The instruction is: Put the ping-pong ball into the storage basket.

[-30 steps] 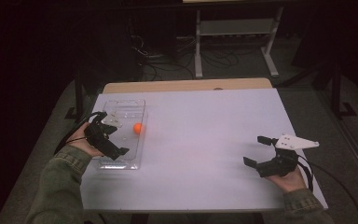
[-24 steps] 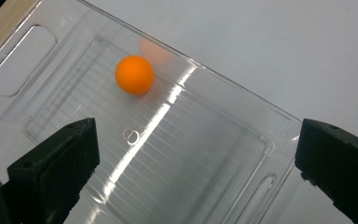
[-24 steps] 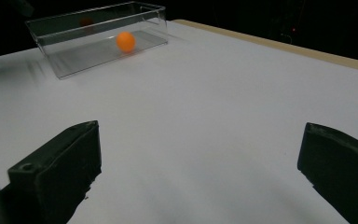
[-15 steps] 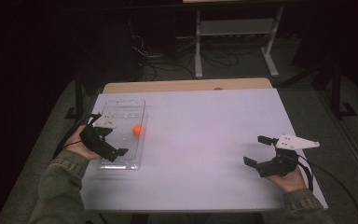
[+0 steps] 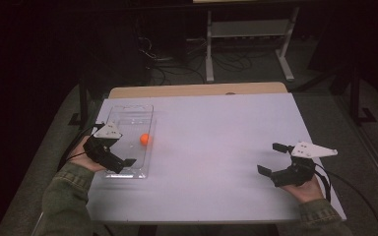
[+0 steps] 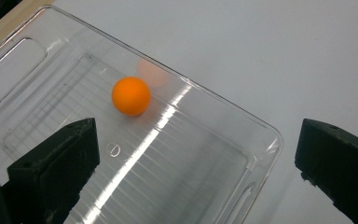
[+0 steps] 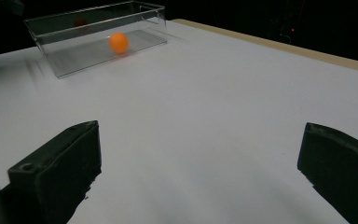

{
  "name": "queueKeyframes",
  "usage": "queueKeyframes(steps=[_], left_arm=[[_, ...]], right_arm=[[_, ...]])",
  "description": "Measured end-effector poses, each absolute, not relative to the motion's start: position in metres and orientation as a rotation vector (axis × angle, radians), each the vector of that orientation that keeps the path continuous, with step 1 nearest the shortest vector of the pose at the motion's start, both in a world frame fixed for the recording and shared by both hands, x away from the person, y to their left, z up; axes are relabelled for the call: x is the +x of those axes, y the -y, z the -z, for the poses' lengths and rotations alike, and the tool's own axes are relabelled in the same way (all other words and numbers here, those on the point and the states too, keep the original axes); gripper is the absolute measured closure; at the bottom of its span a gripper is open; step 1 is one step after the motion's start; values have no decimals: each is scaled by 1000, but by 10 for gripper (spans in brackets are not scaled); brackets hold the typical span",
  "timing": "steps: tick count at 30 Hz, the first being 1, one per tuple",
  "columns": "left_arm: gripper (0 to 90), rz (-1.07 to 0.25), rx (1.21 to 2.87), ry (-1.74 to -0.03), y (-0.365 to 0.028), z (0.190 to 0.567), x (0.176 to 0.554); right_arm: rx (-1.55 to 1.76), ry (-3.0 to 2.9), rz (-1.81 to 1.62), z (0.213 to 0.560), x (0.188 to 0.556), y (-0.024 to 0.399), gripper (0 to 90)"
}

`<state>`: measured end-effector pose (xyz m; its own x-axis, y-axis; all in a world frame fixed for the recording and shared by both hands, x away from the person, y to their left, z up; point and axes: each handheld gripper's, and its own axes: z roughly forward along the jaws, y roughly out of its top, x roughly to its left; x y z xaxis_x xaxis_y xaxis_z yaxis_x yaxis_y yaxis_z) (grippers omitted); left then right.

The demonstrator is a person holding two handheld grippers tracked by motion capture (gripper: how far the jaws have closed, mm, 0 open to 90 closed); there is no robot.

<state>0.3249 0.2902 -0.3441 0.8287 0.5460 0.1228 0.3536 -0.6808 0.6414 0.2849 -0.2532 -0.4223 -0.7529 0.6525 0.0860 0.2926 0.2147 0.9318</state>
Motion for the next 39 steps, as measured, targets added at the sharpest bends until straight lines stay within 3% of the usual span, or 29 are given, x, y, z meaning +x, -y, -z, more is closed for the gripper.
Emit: queueKeyframes(steps=[39], left_arm=[[0,-382,2222,-637,-299,367,297]], right_arm=[[882,-2180,-1529,424,284,252,0]])
